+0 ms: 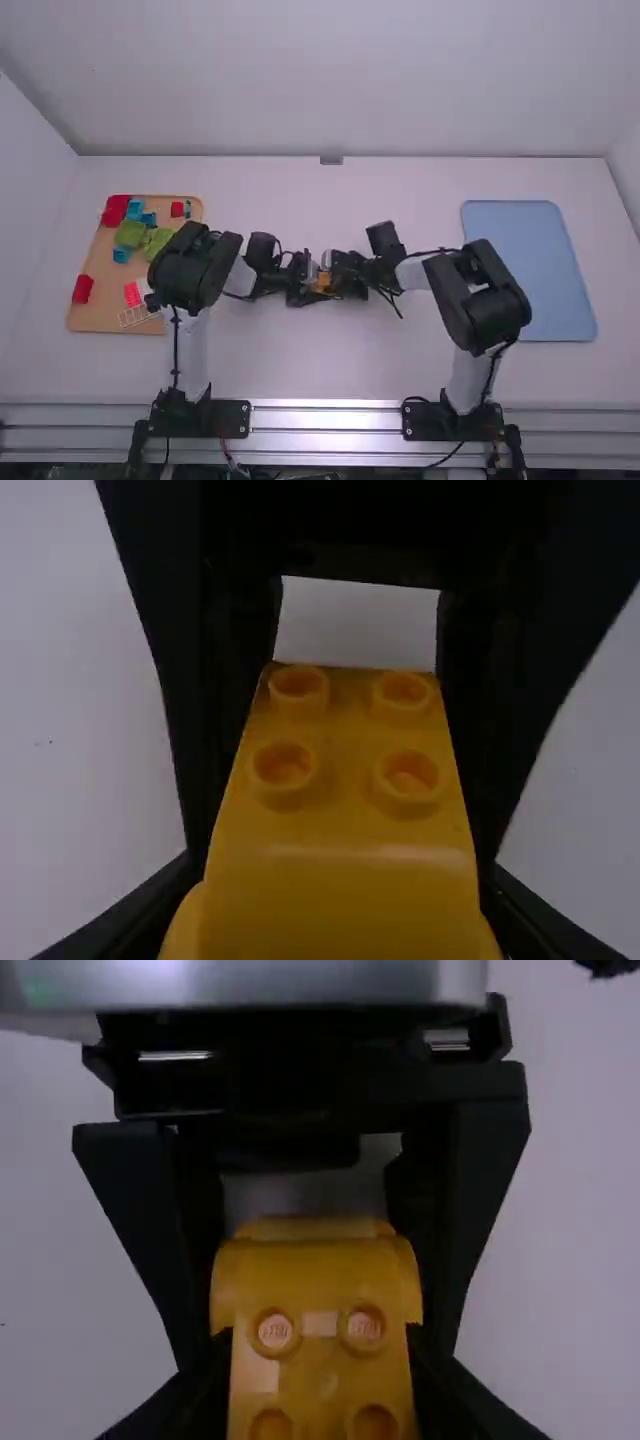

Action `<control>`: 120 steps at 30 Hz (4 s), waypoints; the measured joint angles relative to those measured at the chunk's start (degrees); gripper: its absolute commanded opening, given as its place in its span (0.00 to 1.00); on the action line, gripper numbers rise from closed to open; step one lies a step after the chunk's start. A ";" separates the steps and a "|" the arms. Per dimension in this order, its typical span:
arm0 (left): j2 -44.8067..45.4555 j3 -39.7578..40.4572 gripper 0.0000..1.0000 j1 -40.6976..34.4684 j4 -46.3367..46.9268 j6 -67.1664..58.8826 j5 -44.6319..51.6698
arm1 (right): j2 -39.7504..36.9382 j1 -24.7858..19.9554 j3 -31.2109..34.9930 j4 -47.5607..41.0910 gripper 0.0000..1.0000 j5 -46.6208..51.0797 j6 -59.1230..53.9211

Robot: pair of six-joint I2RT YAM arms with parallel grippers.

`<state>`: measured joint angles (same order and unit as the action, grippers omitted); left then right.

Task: Assemble lego blocks to make yellow taxi

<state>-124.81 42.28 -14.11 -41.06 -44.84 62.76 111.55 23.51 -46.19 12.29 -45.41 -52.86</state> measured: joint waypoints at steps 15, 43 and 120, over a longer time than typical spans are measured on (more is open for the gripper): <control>0.00 0.15 0.38 0.00 0.15 0.68 -0.07 | -1.07 -4.13 0.79 3.15 0.49 -7.56 1.73; 9.60 -2.75 0.99 0.20 12.85 2.97 -8.09 | -3.48 -10.71 12.94 14.97 0.99 -12.13 -2.54; 59.80 -4.20 0.99 18.08 36.09 37.64 -54.49 | -8.96 -59.25 4.28 0.20 0.99 24.46 34.10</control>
<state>-65.01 38.09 3.97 -4.97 -7.20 8.27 102.59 -35.75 -41.91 12.49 -20.95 -18.76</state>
